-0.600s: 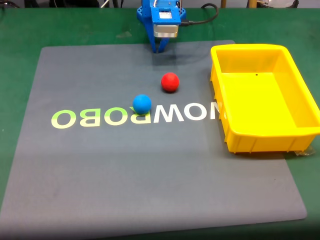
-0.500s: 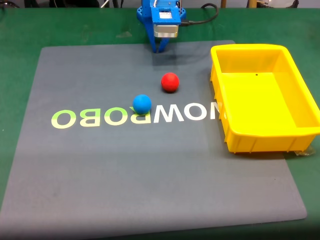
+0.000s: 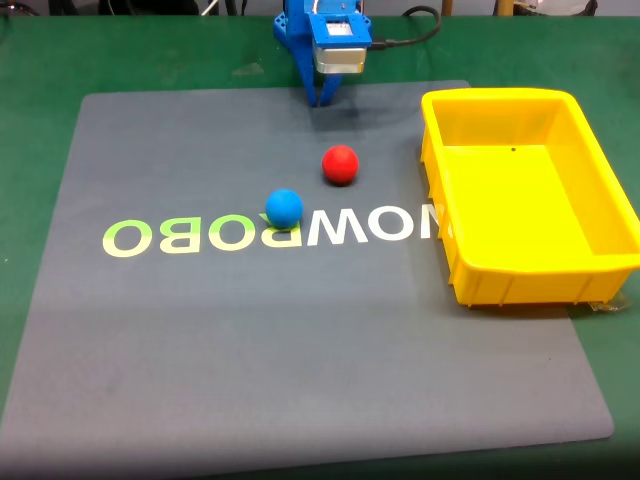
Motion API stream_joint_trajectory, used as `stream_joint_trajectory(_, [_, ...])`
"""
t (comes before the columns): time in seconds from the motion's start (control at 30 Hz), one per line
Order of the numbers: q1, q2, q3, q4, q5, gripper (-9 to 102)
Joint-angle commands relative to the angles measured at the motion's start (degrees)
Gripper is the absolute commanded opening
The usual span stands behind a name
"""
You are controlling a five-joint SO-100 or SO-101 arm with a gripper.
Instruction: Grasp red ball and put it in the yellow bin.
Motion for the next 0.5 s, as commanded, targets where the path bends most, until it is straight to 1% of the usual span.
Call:
stream_joint_trajectory(0.0, [-0.6,0.5,1.8,0.6,-0.9,9])
stream_joint_trajectory(0.1, [1.0,0.4,1.5,0.5,-3.3,23])
stream_joint_trajectory(0.17, [2.4,0.4,0.4,0.1,-4.7,28])
stream_joint_trajectory(0.3, [4.6,-0.6,-4.0,-1.0,-7.8,31])
stream_joint_trajectory(0.37, [4.7,-5.4,-7.5,-4.5,-8.2,31])
stream_joint_trajectory(0.47, [5.0,-14.9,-12.2,-12.0,-7.8,31])
